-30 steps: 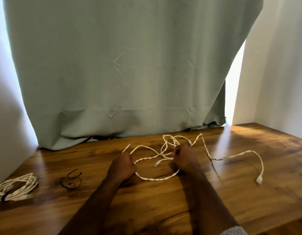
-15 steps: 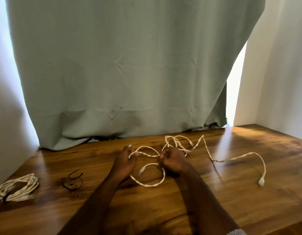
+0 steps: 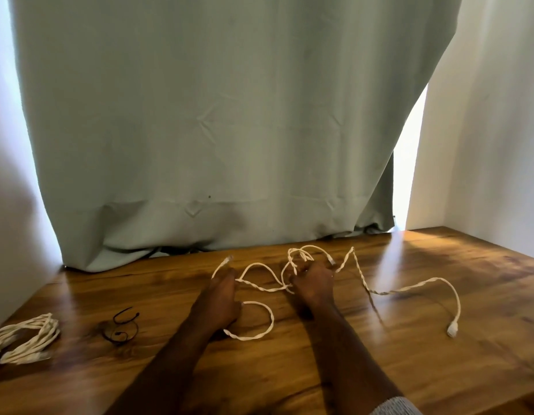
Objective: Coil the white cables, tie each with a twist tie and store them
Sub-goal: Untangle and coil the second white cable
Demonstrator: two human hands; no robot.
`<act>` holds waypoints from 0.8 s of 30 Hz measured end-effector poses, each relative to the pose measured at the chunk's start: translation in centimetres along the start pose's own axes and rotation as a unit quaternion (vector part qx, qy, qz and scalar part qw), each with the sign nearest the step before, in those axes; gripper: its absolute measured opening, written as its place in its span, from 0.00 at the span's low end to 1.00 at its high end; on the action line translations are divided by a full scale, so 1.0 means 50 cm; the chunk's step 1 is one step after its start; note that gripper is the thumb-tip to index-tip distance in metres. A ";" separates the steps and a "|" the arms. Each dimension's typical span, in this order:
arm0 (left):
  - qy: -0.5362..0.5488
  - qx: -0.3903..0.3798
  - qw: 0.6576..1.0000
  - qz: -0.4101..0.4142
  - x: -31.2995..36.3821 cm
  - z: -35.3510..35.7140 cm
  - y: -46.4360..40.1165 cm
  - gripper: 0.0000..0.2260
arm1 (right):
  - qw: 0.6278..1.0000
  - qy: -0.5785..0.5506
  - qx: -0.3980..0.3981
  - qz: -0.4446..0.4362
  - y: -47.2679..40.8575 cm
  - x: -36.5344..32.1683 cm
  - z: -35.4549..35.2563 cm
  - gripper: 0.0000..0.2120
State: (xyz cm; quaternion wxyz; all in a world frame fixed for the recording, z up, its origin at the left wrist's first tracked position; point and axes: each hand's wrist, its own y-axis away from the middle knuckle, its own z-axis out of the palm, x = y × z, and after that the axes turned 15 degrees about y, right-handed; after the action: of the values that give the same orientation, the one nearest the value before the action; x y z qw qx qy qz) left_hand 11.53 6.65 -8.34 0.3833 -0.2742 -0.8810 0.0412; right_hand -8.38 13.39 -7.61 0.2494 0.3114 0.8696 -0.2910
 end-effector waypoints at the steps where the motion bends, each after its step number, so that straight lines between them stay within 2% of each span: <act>1: -0.016 0.002 1.000 0.005 0.005 0.001 0.003 0.22 | 1.000 -0.005 0.008 -0.013 -0.001 -0.003 0.001 0.10; 4: 0.001 0.013 1.000 0.004 0.024 0.000 0.002 0.22 | 0.993 -0.075 0.059 -0.062 -0.004 -0.008 -0.005 0.10; 6: 0.139 0.018 0.990 -0.024 0.031 -0.011 -0.010 0.17 | 0.989 -0.105 0.059 -0.086 -0.004 -0.006 0.000 0.09; 8: 0.354 0.000 0.933 -0.071 0.045 -0.020 -0.024 0.13 | 0.984 -0.135 0.048 -0.104 -0.001 -0.010 0.004 0.07; 10: 0.443 0.012 0.889 -0.112 0.060 -0.016 -0.044 0.14 | 0.979 -0.134 0.046 -0.147 -0.003 -0.013 0.013 0.05; 12: 0.460 0.030 0.879 -0.124 0.071 -0.005 -0.063 0.15 | 0.973 -0.092 0.023 -0.208 0.006 -0.020 0.020 0.06; 15: 0.477 0.019 0.870 -0.124 0.081 0.012 -0.093 0.10 | 0.956 -0.026 -0.027 -0.290 0.012 -0.025 0.044 0.07; 19: 0.379 0.092 0.920 -0.035 0.072 0.024 -0.118 0.14 | 0.945 -0.003 -0.074 -0.319 0.012 -0.031 0.049 0.07; 21: 0.373 0.118 0.919 -0.043 0.057 0.025 -0.121 0.18 | 0.958 -0.027 -0.023 -0.286 0.009 -0.032 0.028 0.06; 24: 0.394 0.119 0.909 -0.062 0.030 0.024 -0.127 0.19 | 0.956 -0.079 0.174 -0.221 -0.001 -0.020 -0.013 0.05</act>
State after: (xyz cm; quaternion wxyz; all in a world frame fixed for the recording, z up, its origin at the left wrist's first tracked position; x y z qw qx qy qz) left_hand 6.98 2.22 -6.41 0.7310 -0.1653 -0.6620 0.0110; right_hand -7.89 13.39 -6.50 0.1883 0.1258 0.8301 -0.5096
